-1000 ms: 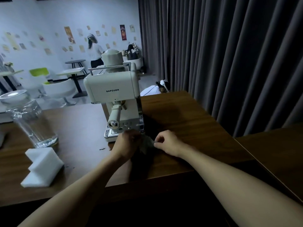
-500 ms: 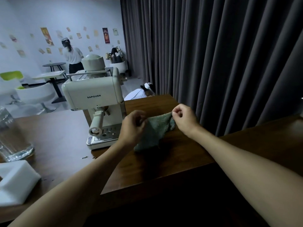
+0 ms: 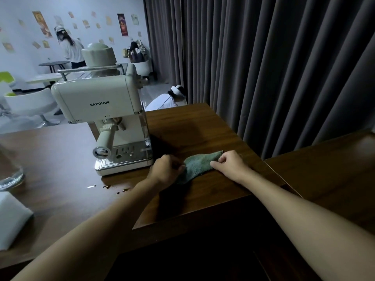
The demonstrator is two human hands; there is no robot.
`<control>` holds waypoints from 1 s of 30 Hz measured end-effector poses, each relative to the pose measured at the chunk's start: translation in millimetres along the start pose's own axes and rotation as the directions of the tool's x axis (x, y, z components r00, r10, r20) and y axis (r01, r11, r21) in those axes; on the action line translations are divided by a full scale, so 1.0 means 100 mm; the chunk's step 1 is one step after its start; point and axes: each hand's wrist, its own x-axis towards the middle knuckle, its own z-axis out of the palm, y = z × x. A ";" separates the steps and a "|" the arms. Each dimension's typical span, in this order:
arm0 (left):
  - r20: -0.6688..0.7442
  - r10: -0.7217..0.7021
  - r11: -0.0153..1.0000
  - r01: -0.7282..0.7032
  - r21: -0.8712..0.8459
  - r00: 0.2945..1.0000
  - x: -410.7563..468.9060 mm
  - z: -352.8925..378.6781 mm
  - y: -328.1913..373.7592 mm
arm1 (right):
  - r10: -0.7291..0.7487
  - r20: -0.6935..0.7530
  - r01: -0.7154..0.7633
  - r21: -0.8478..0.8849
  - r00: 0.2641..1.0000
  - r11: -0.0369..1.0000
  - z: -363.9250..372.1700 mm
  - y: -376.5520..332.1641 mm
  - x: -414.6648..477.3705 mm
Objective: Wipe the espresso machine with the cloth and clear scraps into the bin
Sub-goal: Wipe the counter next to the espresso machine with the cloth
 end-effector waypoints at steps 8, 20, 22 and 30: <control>-0.117 0.006 0.987 -0.024 -0.159 0.993 0.03 0.00 0.14 | 0.058 -0.142 -0.057 0.009 0.988 0.998 0.15 -0.13 0.00; -0.398 0.136 0.871 -0.301 -0.389 0.907 0.09 -0.32 0.48 | -0.062 -0.396 0.262 0.474 0.916 0.841 -0.37 -0.31 0.17; -0.331 0.083 0.887 -0.221 -0.406 0.940 0.11 -0.23 0.40 | 0.015 -0.294 0.112 0.410 0.956 0.905 -0.38 -0.12 0.19; -0.078 -0.051 0.998 0.047 -0.051 0.996 0.29 0.13 0.14 | 0.101 -0.136 -0.081 0.143 0.986 0.986 -0.35 0.27 0.16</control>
